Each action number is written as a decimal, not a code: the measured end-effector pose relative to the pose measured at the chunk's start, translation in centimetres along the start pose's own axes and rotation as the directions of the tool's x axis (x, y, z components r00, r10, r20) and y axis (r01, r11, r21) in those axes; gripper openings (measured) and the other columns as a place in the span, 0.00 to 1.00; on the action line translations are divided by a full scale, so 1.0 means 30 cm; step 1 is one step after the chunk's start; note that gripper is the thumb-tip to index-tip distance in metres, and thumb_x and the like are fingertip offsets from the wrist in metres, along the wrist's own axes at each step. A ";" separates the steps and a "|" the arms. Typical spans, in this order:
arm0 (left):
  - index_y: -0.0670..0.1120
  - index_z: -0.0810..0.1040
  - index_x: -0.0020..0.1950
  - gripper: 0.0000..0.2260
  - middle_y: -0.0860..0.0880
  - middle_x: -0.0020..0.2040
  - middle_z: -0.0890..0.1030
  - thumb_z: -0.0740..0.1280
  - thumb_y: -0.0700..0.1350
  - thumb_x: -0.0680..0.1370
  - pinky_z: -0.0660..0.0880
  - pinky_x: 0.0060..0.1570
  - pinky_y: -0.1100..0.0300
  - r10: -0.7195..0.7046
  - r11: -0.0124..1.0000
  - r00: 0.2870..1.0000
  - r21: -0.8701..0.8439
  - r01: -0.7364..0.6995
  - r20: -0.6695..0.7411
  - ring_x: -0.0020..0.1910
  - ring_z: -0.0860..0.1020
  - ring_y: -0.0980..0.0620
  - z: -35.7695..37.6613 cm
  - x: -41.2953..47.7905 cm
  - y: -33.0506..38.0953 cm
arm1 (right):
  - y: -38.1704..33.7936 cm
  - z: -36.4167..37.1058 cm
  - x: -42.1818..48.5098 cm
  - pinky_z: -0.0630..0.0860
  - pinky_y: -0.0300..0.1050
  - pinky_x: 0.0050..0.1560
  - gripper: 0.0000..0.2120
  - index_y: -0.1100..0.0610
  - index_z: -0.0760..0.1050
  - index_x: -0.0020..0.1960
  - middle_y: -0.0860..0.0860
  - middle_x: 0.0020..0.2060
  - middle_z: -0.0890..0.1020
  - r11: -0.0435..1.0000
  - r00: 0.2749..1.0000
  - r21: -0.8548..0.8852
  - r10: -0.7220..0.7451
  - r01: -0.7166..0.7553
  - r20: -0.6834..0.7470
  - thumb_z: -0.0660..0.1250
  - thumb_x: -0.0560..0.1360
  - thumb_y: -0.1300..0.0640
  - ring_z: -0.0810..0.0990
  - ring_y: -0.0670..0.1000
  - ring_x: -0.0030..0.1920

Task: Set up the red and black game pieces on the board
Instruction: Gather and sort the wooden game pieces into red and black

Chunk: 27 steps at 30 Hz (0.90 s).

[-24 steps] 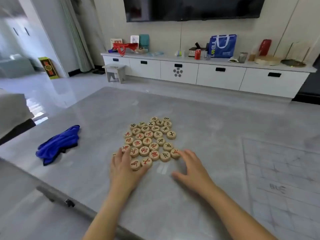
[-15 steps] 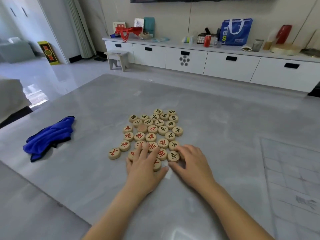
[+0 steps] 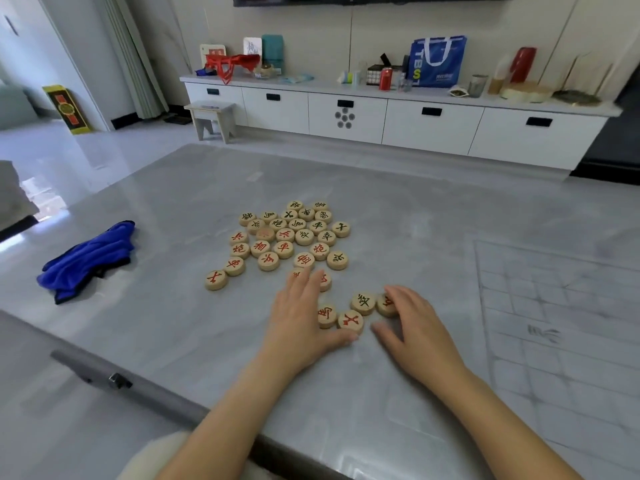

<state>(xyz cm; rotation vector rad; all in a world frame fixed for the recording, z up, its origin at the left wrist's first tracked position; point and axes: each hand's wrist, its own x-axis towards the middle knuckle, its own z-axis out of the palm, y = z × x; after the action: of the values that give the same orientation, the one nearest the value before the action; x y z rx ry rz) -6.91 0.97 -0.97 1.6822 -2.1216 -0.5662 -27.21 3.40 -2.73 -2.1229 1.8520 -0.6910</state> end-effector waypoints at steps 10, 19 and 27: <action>0.61 0.62 0.70 0.29 0.50 0.76 0.59 0.41 0.68 0.72 0.55 0.68 0.35 -0.377 0.912 0.896 0.077 0.403 -0.234 0.74 0.57 0.39 -0.239 0.254 -0.383 | -0.109 -0.032 -0.036 0.47 0.52 0.75 0.50 0.38 0.44 0.75 0.46 0.76 0.41 0.993 0.983 -0.116 0.030 -0.009 0.184 0.43 0.57 0.18 0.42 0.51 0.76; 0.65 0.59 0.73 0.27 0.55 0.77 0.55 0.41 0.69 0.76 0.50 0.69 0.35 -0.130 0.962 0.991 0.240 0.129 -0.014 0.75 0.54 0.43 -0.180 0.340 -0.314 | -0.146 0.020 0.166 0.40 0.63 0.72 0.47 0.33 0.44 0.73 0.44 0.76 0.38 0.996 0.957 -0.086 0.038 -0.013 0.287 0.52 0.58 0.19 0.36 0.55 0.75; 0.62 0.66 0.71 0.31 0.52 0.75 0.62 0.35 0.61 0.75 0.52 0.73 0.47 0.100 0.994 0.993 -0.053 -0.097 0.069 0.75 0.56 0.45 0.003 0.229 -0.052 | -0.062 -0.036 0.078 0.49 0.45 0.74 0.54 0.49 0.44 0.77 0.46 0.76 0.50 0.992 0.971 -0.089 -0.068 0.090 0.228 0.60 0.62 0.24 0.49 0.47 0.75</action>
<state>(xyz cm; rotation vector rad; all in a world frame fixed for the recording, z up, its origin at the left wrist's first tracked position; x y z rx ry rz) -7.17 -6.05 -1.58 1.5428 -2.2081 -0.6526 -25.95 1.55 -0.48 -2.2418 1.7217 -0.3619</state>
